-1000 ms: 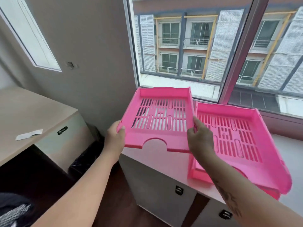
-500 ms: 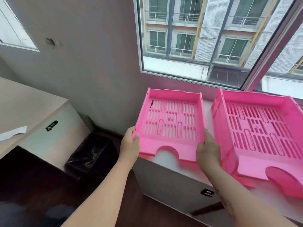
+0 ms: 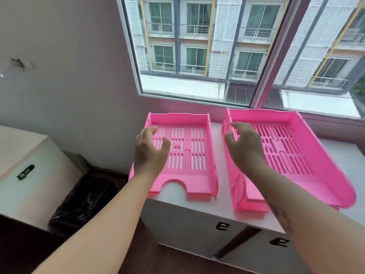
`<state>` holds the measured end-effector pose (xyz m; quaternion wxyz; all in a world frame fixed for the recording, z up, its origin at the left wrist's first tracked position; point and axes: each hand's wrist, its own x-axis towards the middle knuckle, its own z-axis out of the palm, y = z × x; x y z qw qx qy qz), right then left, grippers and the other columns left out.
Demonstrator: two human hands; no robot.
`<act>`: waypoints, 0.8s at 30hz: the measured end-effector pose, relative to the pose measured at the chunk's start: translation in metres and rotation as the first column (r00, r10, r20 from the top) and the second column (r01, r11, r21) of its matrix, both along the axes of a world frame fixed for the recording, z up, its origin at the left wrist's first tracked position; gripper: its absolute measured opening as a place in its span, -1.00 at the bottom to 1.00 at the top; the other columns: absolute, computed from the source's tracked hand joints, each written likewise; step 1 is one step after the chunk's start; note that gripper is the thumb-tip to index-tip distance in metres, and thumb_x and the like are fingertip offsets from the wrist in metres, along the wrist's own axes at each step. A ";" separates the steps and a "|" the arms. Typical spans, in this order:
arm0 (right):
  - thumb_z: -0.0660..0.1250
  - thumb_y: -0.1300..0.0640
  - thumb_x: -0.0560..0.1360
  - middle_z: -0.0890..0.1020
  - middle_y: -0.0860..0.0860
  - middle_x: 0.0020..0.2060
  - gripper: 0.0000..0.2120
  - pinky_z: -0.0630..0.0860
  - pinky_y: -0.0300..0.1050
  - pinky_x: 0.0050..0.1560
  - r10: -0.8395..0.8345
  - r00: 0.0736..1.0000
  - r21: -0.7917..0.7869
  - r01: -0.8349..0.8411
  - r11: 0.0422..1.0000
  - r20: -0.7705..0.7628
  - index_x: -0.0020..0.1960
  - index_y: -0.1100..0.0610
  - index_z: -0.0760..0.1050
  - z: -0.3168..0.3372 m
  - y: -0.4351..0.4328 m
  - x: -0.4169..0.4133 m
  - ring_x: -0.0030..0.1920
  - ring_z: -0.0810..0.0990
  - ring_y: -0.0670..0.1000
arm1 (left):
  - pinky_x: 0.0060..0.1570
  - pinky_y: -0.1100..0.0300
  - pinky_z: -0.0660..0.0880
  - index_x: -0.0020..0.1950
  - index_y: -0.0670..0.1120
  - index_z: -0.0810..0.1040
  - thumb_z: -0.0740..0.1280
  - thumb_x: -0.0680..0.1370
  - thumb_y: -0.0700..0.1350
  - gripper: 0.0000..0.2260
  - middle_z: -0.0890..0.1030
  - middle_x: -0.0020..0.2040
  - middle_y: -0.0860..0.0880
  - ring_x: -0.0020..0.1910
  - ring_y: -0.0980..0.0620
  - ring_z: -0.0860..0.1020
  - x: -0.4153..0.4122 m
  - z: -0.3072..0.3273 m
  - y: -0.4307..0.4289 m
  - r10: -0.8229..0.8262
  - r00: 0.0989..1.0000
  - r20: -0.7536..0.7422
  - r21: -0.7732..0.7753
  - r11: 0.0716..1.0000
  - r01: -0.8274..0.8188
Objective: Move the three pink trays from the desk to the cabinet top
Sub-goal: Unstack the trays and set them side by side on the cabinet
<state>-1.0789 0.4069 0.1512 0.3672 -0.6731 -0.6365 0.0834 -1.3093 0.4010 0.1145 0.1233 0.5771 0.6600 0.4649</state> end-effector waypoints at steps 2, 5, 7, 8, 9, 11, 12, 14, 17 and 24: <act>0.22 0.21 0.54 0.59 0.21 0.14 -0.69 0.34 -0.16 -0.01 -0.068 0.997 0.001 0.068 0.998 0.022 0.24 0.27 0.52 0.010 0.000 0.038 0.10 0.54 0.15 | 0.13 0.14 0.44 0.26 -0.16 0.50 0.33 0.51 -0.11 -0.66 0.58 0.19 -0.11 0.16 -0.05 0.53 0.037 0.008 0.002 -0.093 0.995 0.041 -0.028 0.995 0.094; 0.22 0.19 0.53 0.58 0.23 0.17 -0.68 0.42 -0.06 0.06 -0.180 0.981 -0.054 0.184 0.982 0.072 0.24 0.26 0.52 0.016 -0.008 0.102 0.12 0.55 0.19 | 0.16 0.11 0.48 0.31 -0.17 0.47 0.33 0.53 -0.10 -0.63 0.58 0.23 -0.13 0.16 -0.05 0.55 0.093 0.011 0.000 -0.227 0.969 0.102 -0.106 0.966 0.237; 0.23 0.16 0.52 0.56 0.24 0.19 -0.66 0.44 0.01 0.11 -0.234 0.966 -0.092 0.244 0.965 0.112 0.25 0.25 0.52 0.013 -0.017 0.143 0.14 0.54 0.23 | 0.19 0.08 0.48 0.37 -0.17 0.43 0.33 0.54 -0.08 -0.58 0.55 0.28 -0.14 0.21 -0.06 0.53 0.127 0.011 -0.004 -0.297 0.944 0.143 -0.195 0.927 0.321; 0.22 0.15 0.52 0.54 0.25 0.19 -0.65 0.44 0.04 0.08 -0.260 0.956 -0.121 0.276 0.953 0.135 0.25 0.24 0.51 0.011 -0.021 0.162 0.13 0.53 0.24 | 0.21 0.07 0.46 0.41 -0.15 0.39 0.33 0.54 -0.05 -0.54 0.51 0.34 -0.14 0.25 -0.06 0.51 0.142 0.010 -0.006 -0.319 0.931 0.180 -0.250 0.900 0.357; 0.21 0.13 0.52 0.53 0.25 0.18 -0.65 0.44 0.05 0.03 -0.284 0.945 -0.159 0.309 0.938 0.162 0.26 0.23 0.49 0.008 -0.026 0.180 0.11 0.52 0.25 | 0.25 0.05 0.43 0.46 -0.13 0.33 0.33 0.54 -0.03 -0.49 0.46 0.40 -0.13 0.31 -0.07 0.47 0.157 0.008 -0.008 -0.325 0.920 0.219 -0.305 0.873 0.381; 0.22 0.09 0.52 0.49 0.25 0.22 -0.60 0.44 0.08 0.01 -0.320 0.924 -0.269 0.369 0.890 0.210 0.32 0.21 0.44 -0.001 -0.035 0.211 0.15 0.50 0.27 | 0.30 0.03 0.37 0.52 -0.11 0.23 0.31 0.54 -0.01 -0.42 0.35 0.49 -0.12 0.39 -0.11 0.39 0.182 0.003 -0.011 -0.297 0.914 0.275 -0.414 0.822 0.392; 0.23 0.07 0.51 0.46 0.24 0.26 -0.55 0.44 0.09 0.05 -0.318 0.920 -0.340 0.381 0.860 0.228 0.37 0.19 0.38 -0.007 -0.040 0.223 0.19 0.48 0.27 | 0.27 0.05 0.36 0.54 -0.12 0.19 0.30 0.55 -0.02 -0.40 0.33 0.50 -0.12 0.40 -0.13 0.38 0.191 -0.001 -0.012 -0.273 0.917 0.290 -0.463 0.799 0.384; 0.22 0.12 0.51 0.45 0.25 0.29 -0.50 0.43 0.09 0.09 -0.260 0.947 -0.465 0.319 0.826 0.187 0.43 0.16 0.28 -0.018 -0.048 0.237 0.20 0.47 0.27 | 0.15 0.09 0.39 0.53 -0.14 0.20 0.25 0.56 -0.07 -0.44 0.37 0.47 -0.15 0.32 -0.15 0.43 0.201 -0.006 -0.014 -0.235 0.932 0.275 -0.532 0.771 0.351; 0.10 0.26 0.52 0.54 0.24 0.19 -0.50 0.47 0.00 -0.08 -0.188 0.982 -0.535 0.153 0.831 -0.010 0.45 0.07 0.22 -0.035 -0.058 0.239 0.03 0.54 0.23 | -0.01 0.06 0.49 0.43 -0.21 0.35 0.19 0.56 -0.17 -0.57 0.52 0.27 -0.20 0.08 -0.13 0.53 0.203 -0.009 -0.015 -0.189 0.954 0.231 -0.560 0.776 0.289; 0.00 0.27 0.54 0.54 0.21 0.17 -0.45 0.48 0.04 -0.02 -0.242 0.962 -0.492 0.151 0.857 -0.125 0.51 0.03 0.10 -0.053 -0.061 0.218 0.02 0.53 0.22 | 0.08 -0.05 0.52 0.36 -0.29 0.42 0.17 0.58 -0.21 -0.64 0.56 0.21 -0.28 0.10 -0.25 0.57 0.187 -0.001 0.003 -0.219 0.962 0.166 -0.572 0.773 0.275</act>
